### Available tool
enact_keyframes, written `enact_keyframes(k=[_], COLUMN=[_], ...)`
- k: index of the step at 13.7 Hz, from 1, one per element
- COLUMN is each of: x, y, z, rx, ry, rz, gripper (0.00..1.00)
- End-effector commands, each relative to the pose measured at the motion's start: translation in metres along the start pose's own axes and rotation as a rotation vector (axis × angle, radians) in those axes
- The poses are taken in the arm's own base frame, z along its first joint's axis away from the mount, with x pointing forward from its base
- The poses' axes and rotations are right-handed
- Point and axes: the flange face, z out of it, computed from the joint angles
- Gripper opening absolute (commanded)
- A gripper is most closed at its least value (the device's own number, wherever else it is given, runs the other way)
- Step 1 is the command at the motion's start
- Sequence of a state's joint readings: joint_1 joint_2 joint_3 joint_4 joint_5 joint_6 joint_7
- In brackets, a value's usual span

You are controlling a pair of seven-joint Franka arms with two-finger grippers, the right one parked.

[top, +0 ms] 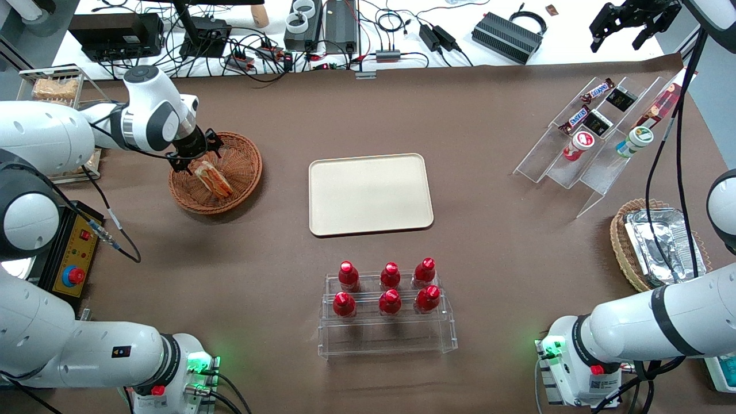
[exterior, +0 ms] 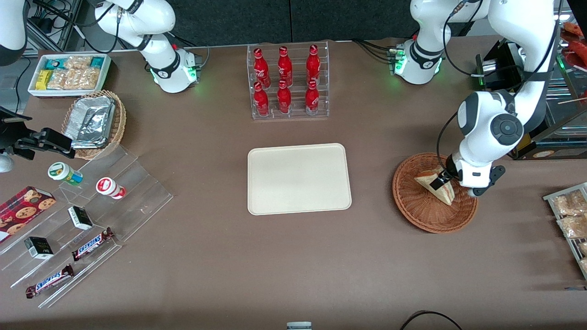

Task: Place sandwich from basket to tray
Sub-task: 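Lower the left gripper and close it on the wrapped sandwich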

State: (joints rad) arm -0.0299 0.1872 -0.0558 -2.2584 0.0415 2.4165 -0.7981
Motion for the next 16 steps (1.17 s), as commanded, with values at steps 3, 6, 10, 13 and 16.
enact_keyframes(k=[3,6,10,13,16], x=[-0.009,-0.009,-0.001,0.004,-0.021], y=[-0.005,-0.006,0.005,0.036,0.085], z=[0.03,0.029,0.004,-0.054,-0.101], rx=[0.003,0.01,0.04,0.071,0.089], ry=[-0.015,-0.021,-0.033,-0.048,-0.051], rz=[-0.022,-0.042,-0.023,0.026,0.112], gripper=[0.79,0.0,0.0,0.0,0.0])
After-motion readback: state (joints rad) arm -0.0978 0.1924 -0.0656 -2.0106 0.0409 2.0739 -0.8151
